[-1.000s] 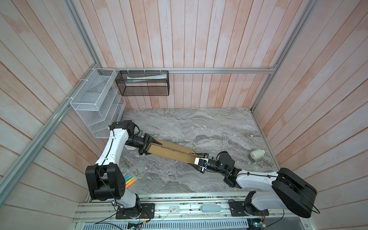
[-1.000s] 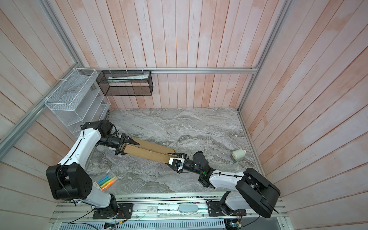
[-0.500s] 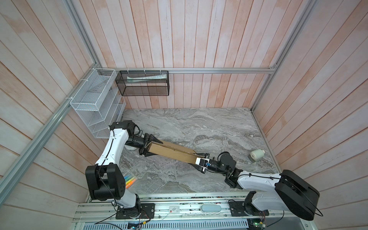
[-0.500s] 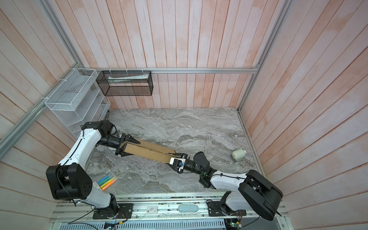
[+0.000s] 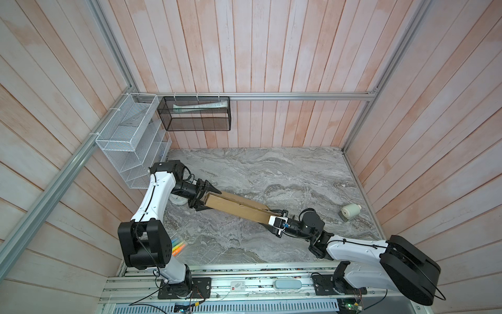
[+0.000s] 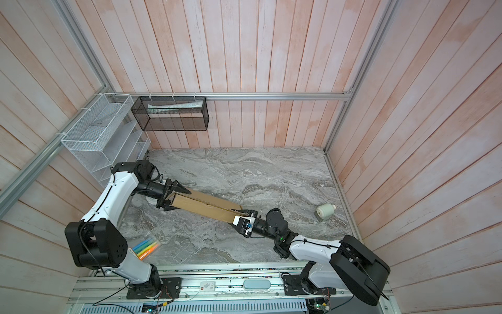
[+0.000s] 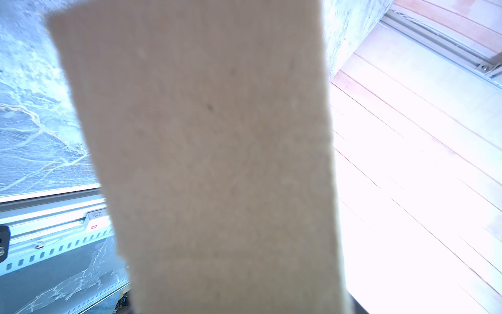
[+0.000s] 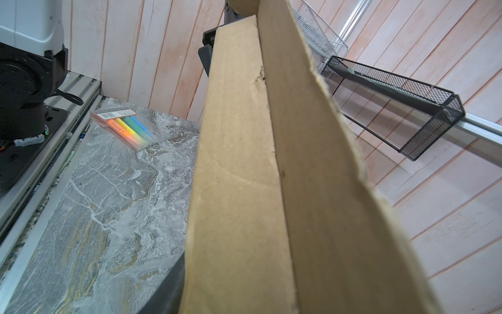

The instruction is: Fold the paper box

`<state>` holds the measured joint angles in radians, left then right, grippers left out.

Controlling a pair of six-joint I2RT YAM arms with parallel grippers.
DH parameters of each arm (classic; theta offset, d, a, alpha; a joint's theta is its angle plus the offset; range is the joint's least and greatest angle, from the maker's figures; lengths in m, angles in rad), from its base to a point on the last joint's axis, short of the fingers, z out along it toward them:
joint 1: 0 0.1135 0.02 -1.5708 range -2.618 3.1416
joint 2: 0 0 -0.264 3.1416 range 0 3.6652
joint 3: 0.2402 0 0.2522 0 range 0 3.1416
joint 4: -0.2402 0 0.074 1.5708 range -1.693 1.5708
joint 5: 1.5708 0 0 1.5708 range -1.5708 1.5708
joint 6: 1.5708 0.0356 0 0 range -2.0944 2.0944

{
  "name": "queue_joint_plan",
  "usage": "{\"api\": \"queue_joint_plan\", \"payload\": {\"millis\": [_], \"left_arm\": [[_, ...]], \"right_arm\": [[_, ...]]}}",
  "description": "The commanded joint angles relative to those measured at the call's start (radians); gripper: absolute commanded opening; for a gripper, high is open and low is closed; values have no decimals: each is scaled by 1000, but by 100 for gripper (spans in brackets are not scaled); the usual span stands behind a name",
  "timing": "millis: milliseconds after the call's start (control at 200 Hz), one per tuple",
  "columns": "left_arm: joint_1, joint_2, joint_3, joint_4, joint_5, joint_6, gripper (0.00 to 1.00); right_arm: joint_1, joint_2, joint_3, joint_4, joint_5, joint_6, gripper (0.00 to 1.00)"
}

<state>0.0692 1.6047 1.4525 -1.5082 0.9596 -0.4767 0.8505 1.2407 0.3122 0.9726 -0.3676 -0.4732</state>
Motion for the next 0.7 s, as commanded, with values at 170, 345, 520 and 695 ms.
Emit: {"api": "queue_joint_plan", "payload": {"millis": [170,345,520,695], "left_arm": [[33,77,101,-31,-79,59,69],[50,140,189,-32,-127,63,69],[52,208,279,-32,-198,57,69],[52,288,399,-33,-259,38,69]], "right_arm": [[2,-99,-31,-31,78,1,27],[3,-171,-60,-65,110,15,26],[2,-199,-81,-106,163,44,26],[2,-226,-89,-149,213,89,26]]}}
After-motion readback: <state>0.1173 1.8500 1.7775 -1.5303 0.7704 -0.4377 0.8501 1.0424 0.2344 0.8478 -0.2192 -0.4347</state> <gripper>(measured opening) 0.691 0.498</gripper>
